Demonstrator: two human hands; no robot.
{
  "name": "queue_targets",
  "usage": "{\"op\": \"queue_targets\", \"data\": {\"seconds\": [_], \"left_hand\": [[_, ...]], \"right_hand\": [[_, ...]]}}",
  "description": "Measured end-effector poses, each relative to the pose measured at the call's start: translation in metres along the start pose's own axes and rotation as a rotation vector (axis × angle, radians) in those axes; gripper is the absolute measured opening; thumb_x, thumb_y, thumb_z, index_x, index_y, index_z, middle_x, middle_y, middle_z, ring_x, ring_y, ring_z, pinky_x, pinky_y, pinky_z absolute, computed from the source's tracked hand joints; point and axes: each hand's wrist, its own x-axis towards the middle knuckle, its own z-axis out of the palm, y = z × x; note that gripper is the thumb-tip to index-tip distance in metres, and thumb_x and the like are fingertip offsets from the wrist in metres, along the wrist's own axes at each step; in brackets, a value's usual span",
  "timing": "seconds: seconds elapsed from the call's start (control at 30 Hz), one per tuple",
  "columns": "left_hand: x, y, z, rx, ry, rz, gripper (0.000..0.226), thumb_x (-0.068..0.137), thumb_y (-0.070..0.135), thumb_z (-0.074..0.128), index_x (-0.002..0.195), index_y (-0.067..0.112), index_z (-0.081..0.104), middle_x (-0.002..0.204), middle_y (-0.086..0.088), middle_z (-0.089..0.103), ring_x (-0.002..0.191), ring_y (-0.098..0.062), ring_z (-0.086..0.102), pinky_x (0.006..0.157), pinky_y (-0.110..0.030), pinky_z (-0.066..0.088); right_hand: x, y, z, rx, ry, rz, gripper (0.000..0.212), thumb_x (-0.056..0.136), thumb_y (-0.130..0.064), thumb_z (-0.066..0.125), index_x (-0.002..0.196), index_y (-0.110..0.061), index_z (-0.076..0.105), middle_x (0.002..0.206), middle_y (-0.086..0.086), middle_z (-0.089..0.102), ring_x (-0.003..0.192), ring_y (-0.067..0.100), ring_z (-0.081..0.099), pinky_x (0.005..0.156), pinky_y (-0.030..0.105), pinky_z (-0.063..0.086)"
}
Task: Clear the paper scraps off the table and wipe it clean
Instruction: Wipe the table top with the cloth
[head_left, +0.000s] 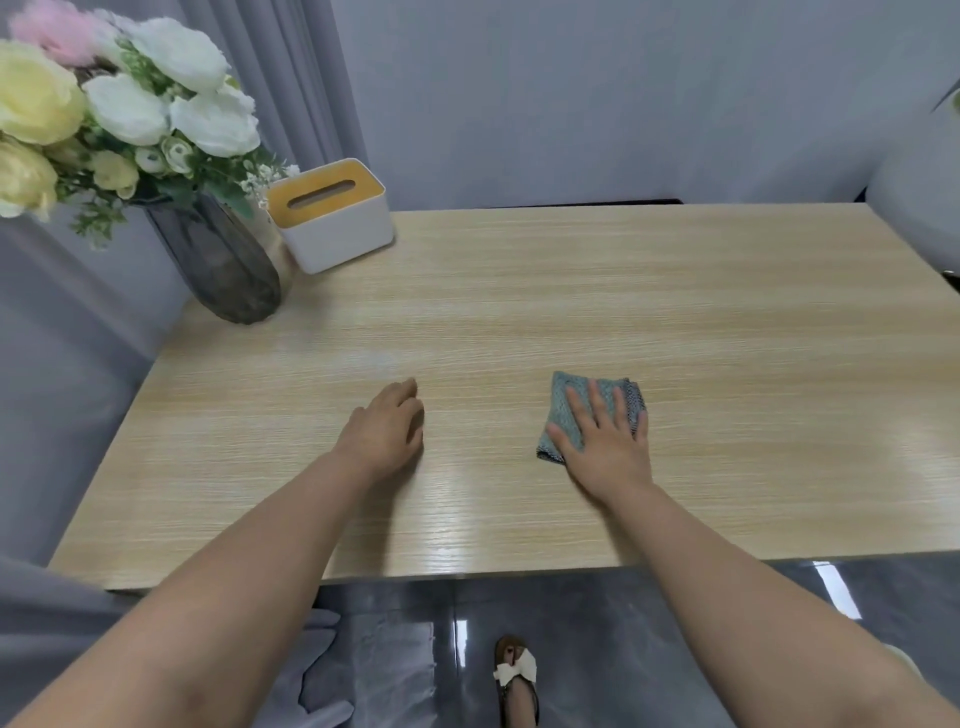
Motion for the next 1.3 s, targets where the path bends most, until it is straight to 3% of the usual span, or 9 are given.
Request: {"op": "queue_targets", "data": {"seconds": [0.17, 0.33, 0.53, 0.63, 0.8, 1.0, 1.07, 1.3], "left_hand": [[0.006, 0.001, -0.004, -0.052, -0.035, 0.006, 0.04, 0.095, 0.024, 0.047, 0.132, 0.011, 0.04, 0.146, -0.006, 0.036, 0.133, -0.022, 0.033, 0.106, -0.032, 0.033], [0.009, -0.001, -0.006, 0.005, -0.035, -0.008, 0.052, 0.095, 0.027, 0.043, 0.144, 0.015, 0.028, 0.143, -0.003, 0.037, 0.131, -0.023, 0.033, 0.102, -0.038, 0.039], [0.014, 0.0, -0.01, 0.046, -0.022, 0.009, 0.04, 0.097, 0.029, 0.037, 0.134, 0.015, 0.043, 0.135, -0.004, 0.041, 0.122, -0.024, 0.037, 0.093, -0.038, 0.044], [0.019, -0.001, -0.017, 0.042, -0.01, 0.008, 0.033, 0.097, 0.026, 0.039, 0.125, 0.016, 0.051, 0.134, -0.003, 0.042, 0.122, -0.022, 0.039, 0.089, -0.037, 0.044], [0.027, 0.002, -0.022, -0.018, -0.073, -0.02, 0.036, 0.094, 0.022, 0.046, 0.128, 0.011, 0.045, 0.153, -0.002, 0.025, 0.139, -0.02, 0.026, 0.103, -0.04, 0.038], [0.038, 0.006, -0.028, -0.049, -0.099, -0.083, 0.051, 0.091, 0.02, 0.046, 0.14, 0.016, 0.031, 0.142, -0.002, 0.038, 0.127, -0.023, 0.037, 0.1, -0.036, 0.039], [0.042, 0.007, -0.03, -0.014, -0.103, -0.098, 0.055, 0.093, 0.022, 0.044, 0.144, 0.017, 0.026, 0.143, -0.002, 0.035, 0.128, -0.023, 0.035, 0.1, -0.037, 0.04], [0.053, 0.007, -0.032, 0.024, -0.067, -0.1, 0.034, 0.096, 0.025, 0.039, 0.128, 0.016, 0.048, 0.133, -0.002, 0.04, 0.121, -0.021, 0.037, 0.088, -0.034, 0.044]], "right_hand": [[0.003, -0.025, 0.003, -0.013, 0.011, 0.034, 0.059, 0.097, -0.055, 0.008, 0.148, -0.034, -0.013, 0.156, -0.003, -0.02, 0.142, 0.028, -0.024, 0.111, 0.054, -0.017], [0.011, -0.087, 0.012, -0.062, -0.02, -0.223, 0.059, 0.098, -0.054, 0.011, 0.148, -0.035, -0.012, 0.156, -0.006, -0.02, 0.142, 0.028, -0.024, 0.11, 0.053, -0.021], [0.021, -0.104, 0.019, -0.103, -0.047, -0.39, 0.059, 0.096, -0.06, 0.01, 0.147, -0.039, -0.012, 0.156, -0.011, -0.02, 0.141, 0.018, -0.027, 0.111, 0.045, -0.022], [0.036, -0.075, 0.008, -0.073, -0.026, -0.283, 0.059, 0.096, -0.058, 0.01, 0.146, -0.038, -0.014, 0.156, -0.011, -0.019, 0.143, 0.016, -0.022, 0.113, 0.044, -0.019], [0.065, -0.014, -0.02, -0.024, -0.039, -0.031, 0.061, 0.096, -0.059, 0.01, 0.148, -0.037, -0.011, 0.157, -0.009, -0.018, 0.144, 0.021, -0.018, 0.115, 0.048, -0.013], [0.071, -0.014, -0.025, -0.016, -0.069, 0.047, 0.058, 0.098, -0.054, 0.009, 0.148, -0.034, -0.013, 0.156, -0.005, -0.021, 0.142, 0.027, -0.023, 0.114, 0.055, -0.012], [0.069, -0.032, -0.023, -0.022, -0.07, -0.012, 0.057, 0.099, -0.051, 0.011, 0.148, -0.033, -0.012, 0.157, -0.005, -0.02, 0.143, 0.028, -0.022, 0.113, 0.055, -0.014], [0.062, -0.097, -0.007, -0.119, -0.136, -0.378, 0.057, 0.098, -0.054, 0.012, 0.147, -0.037, -0.013, 0.156, -0.006, -0.021, 0.141, 0.026, -0.027, 0.113, 0.054, -0.015]]}}
